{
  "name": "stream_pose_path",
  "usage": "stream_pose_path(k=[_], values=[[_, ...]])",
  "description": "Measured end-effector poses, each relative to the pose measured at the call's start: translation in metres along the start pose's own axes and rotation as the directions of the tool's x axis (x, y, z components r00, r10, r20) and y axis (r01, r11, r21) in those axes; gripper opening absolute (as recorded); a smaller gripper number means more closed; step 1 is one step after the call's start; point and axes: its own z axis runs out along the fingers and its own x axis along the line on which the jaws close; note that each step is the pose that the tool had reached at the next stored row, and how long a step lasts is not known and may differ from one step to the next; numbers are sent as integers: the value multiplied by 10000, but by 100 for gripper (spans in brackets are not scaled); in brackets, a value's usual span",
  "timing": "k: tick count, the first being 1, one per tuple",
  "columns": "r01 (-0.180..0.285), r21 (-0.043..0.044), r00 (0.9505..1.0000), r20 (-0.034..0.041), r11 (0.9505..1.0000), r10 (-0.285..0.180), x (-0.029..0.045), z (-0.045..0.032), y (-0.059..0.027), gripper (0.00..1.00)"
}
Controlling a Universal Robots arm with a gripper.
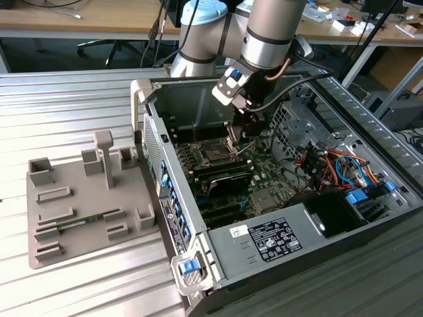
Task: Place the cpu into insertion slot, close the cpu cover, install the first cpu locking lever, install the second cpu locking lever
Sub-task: 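Place the cpu into insertion slot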
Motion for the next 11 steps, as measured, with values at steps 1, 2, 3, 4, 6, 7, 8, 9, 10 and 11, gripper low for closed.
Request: stream_pose_path(k=[1,2,3,4,6,7,8,9,10,11], values=[[-3,0,10000,0,10000,3,0,0,0,54],[42,-1,10000,-3,10000,-42,0,0,0,54],[144,-4,9999,-10,9999,-144,0,1,0,54],[298,-9,9996,-20,9996,-298,0,1,0,54],[655,-18,9978,-41,9979,-655,0,0,0,54],[856,-25,9963,-54,9963,-856,0,1,-1,54],[1137,-34,9935,-70,9935,-1137,0,0,-1,54],[1374,-42,9905,-84,9905,-1374,0,0,-1,54],[1590,-49,9872,-97,9873,-1591,0,1,-1,54],[1768,-56,9842,-108,9842,-1768,0,1,0,54]])
